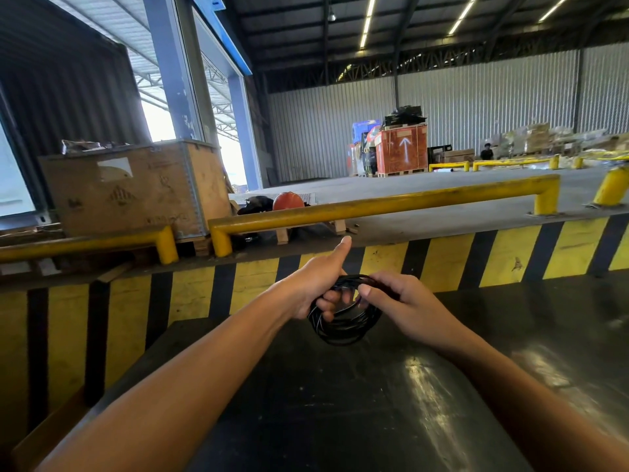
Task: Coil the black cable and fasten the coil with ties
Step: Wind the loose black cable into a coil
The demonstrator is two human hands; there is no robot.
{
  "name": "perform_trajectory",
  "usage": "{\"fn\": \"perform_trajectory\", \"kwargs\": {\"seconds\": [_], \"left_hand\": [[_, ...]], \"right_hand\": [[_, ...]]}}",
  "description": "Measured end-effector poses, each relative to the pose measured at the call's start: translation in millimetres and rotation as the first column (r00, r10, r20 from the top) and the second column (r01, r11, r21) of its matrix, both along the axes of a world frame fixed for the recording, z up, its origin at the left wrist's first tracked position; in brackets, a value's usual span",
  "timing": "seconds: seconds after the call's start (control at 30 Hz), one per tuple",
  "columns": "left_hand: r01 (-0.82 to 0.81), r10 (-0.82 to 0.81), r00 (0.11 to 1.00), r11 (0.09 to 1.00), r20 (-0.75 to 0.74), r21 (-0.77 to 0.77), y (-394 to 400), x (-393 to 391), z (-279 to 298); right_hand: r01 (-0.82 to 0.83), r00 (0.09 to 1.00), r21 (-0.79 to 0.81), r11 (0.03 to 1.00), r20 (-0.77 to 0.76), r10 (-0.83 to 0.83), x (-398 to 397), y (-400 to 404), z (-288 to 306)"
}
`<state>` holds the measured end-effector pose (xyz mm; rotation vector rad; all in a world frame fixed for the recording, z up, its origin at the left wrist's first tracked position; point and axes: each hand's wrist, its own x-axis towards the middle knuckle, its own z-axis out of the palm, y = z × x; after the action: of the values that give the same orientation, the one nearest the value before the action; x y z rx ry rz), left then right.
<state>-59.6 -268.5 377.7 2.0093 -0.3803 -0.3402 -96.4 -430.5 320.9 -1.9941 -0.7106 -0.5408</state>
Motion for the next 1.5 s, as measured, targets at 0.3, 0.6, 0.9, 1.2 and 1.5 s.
{"fn": "perform_trajectory", "kwargs": {"seconds": [0.3,0.6,0.9,1.2,1.5], "left_hand": [[-0.221,0.243,0.959,0.963,0.145,-0.154,-5.6,6.2,-35.5],[-0.221,0.207,0.974,0.956,-0.090,-0.193,5.1,3.4,-86.1],[-0.380,0.317,0.917,0.879,-0.243,-0.287,14.8,-6.9,-156.4],[-0.457,0.332,0.831,0.865,-0.447,-0.208,15.0,-11.7,-232.7],[-0.340,0.344,0.865,0.937,-0.366,0.078,41.2,-21.0,-296.7]], "right_hand": [[-0.018,0.974,0.314,0.949,-0.211,0.088,-4.1,15.3,-35.9],[0.202,0.952,0.138,0.970,-0.259,-0.161,-9.7,32.0,-83.6],[0.338,0.857,-0.209,0.917,-0.335,-0.392,-6.8,54.5,-137.0],[0.252,0.685,0.294,0.922,-0.728,0.045,-37.6,54.0,-189.7],[0.226,0.409,-0.010,0.974,-0.907,-0.104,-67.2,40.5,-242.9]]}}
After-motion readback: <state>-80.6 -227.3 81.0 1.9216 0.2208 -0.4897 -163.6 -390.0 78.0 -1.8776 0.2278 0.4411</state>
